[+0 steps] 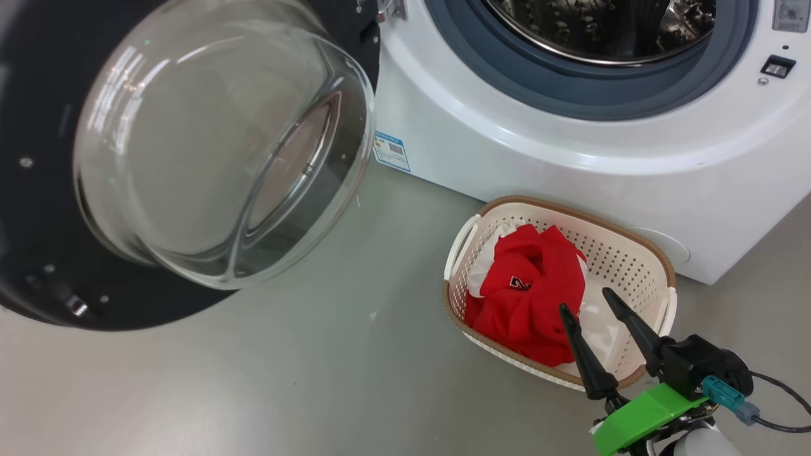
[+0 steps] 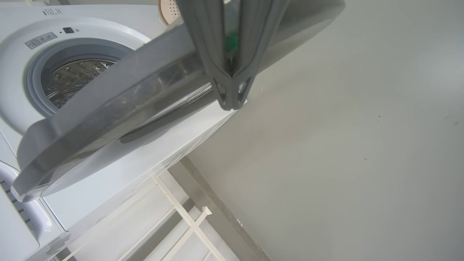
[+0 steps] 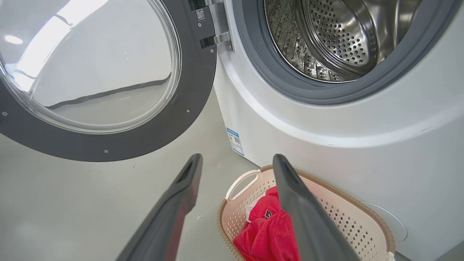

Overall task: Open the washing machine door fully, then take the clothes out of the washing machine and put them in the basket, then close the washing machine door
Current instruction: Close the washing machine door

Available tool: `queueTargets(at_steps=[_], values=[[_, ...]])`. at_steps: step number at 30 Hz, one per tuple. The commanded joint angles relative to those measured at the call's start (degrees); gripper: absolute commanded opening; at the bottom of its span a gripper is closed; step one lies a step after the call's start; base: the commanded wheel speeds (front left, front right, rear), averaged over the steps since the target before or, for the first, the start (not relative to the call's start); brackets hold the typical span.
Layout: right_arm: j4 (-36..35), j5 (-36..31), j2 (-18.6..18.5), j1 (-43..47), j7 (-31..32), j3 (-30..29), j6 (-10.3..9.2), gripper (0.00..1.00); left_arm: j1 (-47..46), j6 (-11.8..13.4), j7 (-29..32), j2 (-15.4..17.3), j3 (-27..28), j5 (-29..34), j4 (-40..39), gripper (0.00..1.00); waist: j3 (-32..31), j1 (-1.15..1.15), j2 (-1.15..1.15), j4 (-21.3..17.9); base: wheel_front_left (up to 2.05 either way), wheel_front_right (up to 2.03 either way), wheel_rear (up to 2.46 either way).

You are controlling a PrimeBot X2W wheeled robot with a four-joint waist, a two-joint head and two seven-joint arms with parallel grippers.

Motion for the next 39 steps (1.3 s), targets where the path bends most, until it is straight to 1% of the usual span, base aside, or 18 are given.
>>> queueTargets(at_steps=[1,4,6,7,8,9,10,13,17,21,28,33,39], values=[[-1.29,0.03,0.3,0.53,-0.36,1.14,0.35,1.0,1.55,-0.4,1.44,2.83,0.54,-1.37,-4.38,0.0,-0.97,0.0,0.0,0.37,0.0,0.0,0.0],[-1.35,0.18,0.37,0.9,-0.36,1.07,0.35,1.0,2.86,-0.4,2.0,3.11,0.19,-2.16,-6.76,0.0,-1.53,0.0,0.0,0.47,0.0,0.0,0.0],[-1.44,0.32,0.39,1.29,-0.36,1.07,0.35,1.0,4.31,-0.41,2.52,3.29,0.01,-3.16,-9.6,0.0,-2.08,0.0,0.0,0.53,0.0,0.0,0.0],[-1.56,0.47,0.35,1.62,-0.36,1.03,0.35,1.0,5.9,-0.41,2.96,3.49,-0.13,-4.07,-12.89,0.0,-2.54,0.0,0.0,0.56,0.0,0.0,0.0],[-1.61,0.54,0.34,1.78,-0.36,0.99,0.35,1.0,6.75,-0.41,3.18,3.51,-0.17,-4.56,-14.44,0.0,-2.82,0.0,0.0,0.58,0.0,0.0,0.0],[-1.61,0.54,0.34,1.78,-0.36,0.99,0.35,1.0,6.75,-0.41,3.18,3.51,-0.17,-4.56,-14.44,0.0,-2.82,0.0,0.0,0.58,0.0,0.0,0.0],[-1.69,0.65,0.37,2.1,-0.36,0.95,0.35,1.0,8.47,-0.41,3.63,3.94,-0.52,-4.9,-17.33,0.0,-3.37,0.0,0.0,0.55,0.0,0.0,0.0],[-1.81,0.78,0.43,2.41,-0.36,1.02,0.35,1.0,10.68,-0.41,4.36,4.49,-0.8,-5.67,-21.33,0.0,-3.89,0.0,0.0,0.41,0.0,0.0,0.0],[-1.87,0.94,0.49,2.66,-0.36,1.14,0.35,1.0,12.72,-0.41,4.84,4.45,-1.22,-6.48,-26.49,0.0,-4.4,0.0,0.0,0.22,0.0,0.0,0.0],[-1.97,1.07,0.57,2.96,-0.36,1.26,0.35,1.0,14.05,-0.41,6.1,3.76,-2.38,-7.28,-32.35,0.0,-4.8,0.0,0.0,-0.11,0.0,0.0,0.0],[-2.14,1.2,0.79,3.15,-0.36,1.35,0.35,1.0,15.05,-0.41,6.77,1.37,-3.78,-7.96,-40.82,0.0,-5.16,0.0,0.0,-0.98,0.0,0.0,0.0],[-2.32,1.1,0.92,3.22,-0.36,1.36,0.35,1.0,15.09,-0.41,6.2,-0.2,-4.12,-7.61,-43.53,0.0,-5.03,0.0,0.0,-1.29,0.0,0.0,0.0],[-2.29,1.02,1.05,2.85,-0.36,1.2,0.35,1.0,15.33,-0.41,4.04,-0.49,-3.63,-6.26,-42.35,0.0,-4.8,0.0,0.0,-1.61,0.0,0.0,0.0]])
